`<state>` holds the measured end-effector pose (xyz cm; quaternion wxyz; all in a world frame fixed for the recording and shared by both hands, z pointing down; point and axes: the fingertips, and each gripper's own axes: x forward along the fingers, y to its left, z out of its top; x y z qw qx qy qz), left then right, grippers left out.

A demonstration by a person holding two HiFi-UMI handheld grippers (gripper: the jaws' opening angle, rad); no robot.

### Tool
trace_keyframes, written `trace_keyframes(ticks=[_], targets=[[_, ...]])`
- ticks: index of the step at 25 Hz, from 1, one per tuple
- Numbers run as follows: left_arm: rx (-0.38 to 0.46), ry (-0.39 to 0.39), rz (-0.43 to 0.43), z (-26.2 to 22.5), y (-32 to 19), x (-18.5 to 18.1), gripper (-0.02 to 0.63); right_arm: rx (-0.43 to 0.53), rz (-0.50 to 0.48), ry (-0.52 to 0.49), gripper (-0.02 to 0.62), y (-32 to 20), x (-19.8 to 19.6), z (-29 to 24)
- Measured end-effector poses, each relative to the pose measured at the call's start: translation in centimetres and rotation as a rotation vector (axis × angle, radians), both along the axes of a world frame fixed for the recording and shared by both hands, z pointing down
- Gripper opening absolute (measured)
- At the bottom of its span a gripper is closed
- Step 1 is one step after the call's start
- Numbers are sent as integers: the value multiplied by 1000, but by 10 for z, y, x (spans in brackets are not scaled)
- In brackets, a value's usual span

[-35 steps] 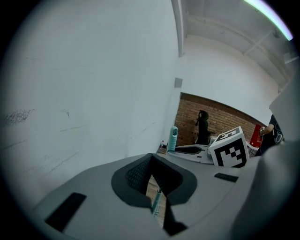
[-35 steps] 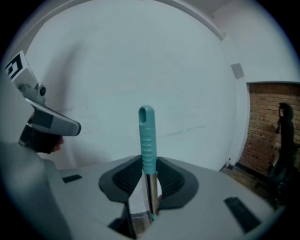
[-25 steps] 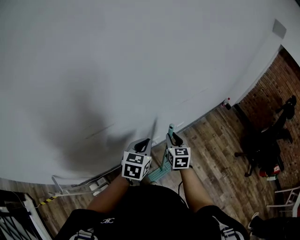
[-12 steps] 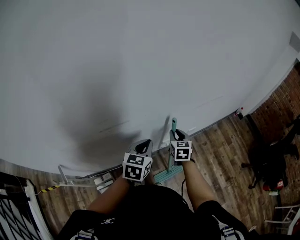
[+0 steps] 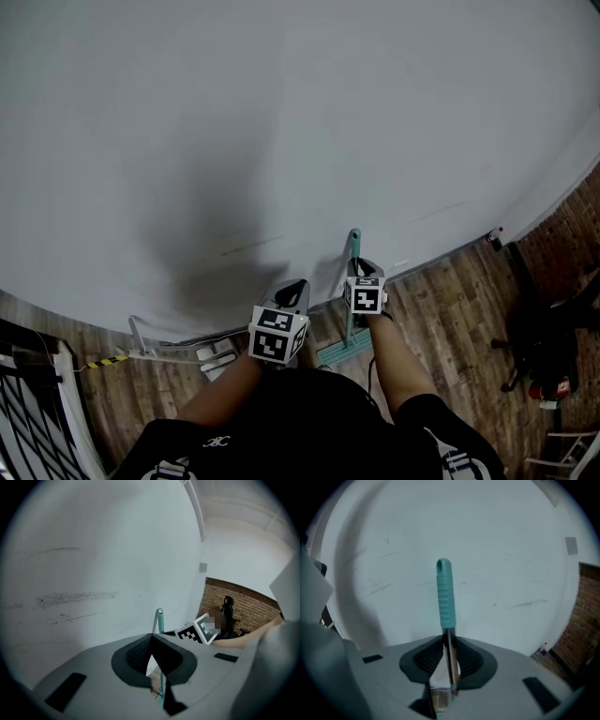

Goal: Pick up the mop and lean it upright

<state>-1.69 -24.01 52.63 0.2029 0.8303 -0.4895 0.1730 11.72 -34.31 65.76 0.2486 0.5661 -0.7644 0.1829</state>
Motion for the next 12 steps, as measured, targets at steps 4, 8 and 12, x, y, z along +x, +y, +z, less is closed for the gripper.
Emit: trace_keyframes(ticks=[4, 8, 12], targets=[[0, 6, -9, 1, 2, -9, -3, -1, -17, -58, 100, 0, -3, -1], [-2, 18, 2, 1, 7, -10, -3, 9, -68, -160, 264, 20, -6, -1], [-7, 33, 19, 5, 1, -7, -3, 66, -37, -194, 81, 50, 5, -25]])
